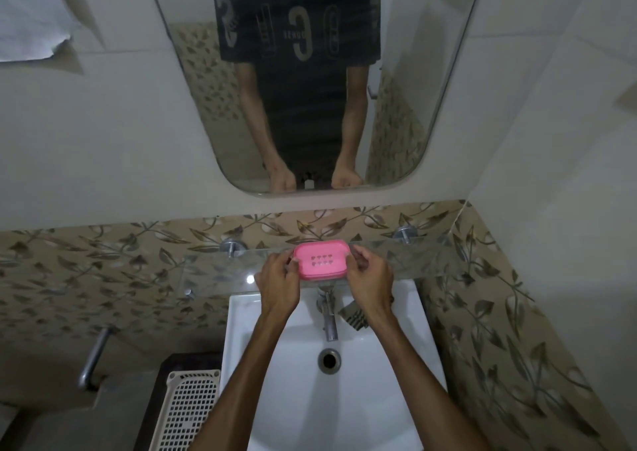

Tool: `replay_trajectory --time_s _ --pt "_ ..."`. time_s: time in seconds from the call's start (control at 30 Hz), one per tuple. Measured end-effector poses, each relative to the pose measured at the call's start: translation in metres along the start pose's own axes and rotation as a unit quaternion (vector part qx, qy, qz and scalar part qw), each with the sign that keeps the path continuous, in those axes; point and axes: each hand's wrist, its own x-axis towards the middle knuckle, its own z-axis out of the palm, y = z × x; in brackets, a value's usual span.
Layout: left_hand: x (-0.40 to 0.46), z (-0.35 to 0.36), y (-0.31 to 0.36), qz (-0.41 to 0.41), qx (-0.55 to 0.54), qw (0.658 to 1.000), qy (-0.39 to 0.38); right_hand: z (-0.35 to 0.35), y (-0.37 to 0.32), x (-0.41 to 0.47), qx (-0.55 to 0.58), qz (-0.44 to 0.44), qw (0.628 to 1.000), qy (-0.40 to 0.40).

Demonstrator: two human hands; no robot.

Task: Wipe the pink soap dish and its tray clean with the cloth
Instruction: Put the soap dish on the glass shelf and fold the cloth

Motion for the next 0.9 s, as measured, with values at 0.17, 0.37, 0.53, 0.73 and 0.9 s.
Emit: replay_trajectory --time_s 0.17,0.37,0.53,0.73,0.9 --pt "-0.015 -0.007 -0.001 0.012 -0.067 0.996 0.063 -0.014 0.023 -0.021 0.049 0.005 0.994 0.099" --pt "-0.083 -0.01 -0.025 -0.022 -0.167 0.965 0.2 -0.034 0.098 -0.046 -0.069 0.213 0.969 0.105" --pt "-0.145 -0.002 -0.049 -0.113 -0.17 0.964 0.167 -0.026 0.104 -0.019 -0.214 0.147 0.963 -0.068" --pt "-0.175 -0.007 -0.076 -0.171 -0.141 0.966 0.13 -0.014 0.104 0.018 -0.383 0.126 0.906 -0.125" --pt "-0.181 -0.012 -0.086 -0.184 -0.146 0.966 0.106 -0.023 0.116 0.024 -0.388 0.122 0.906 -0.114"
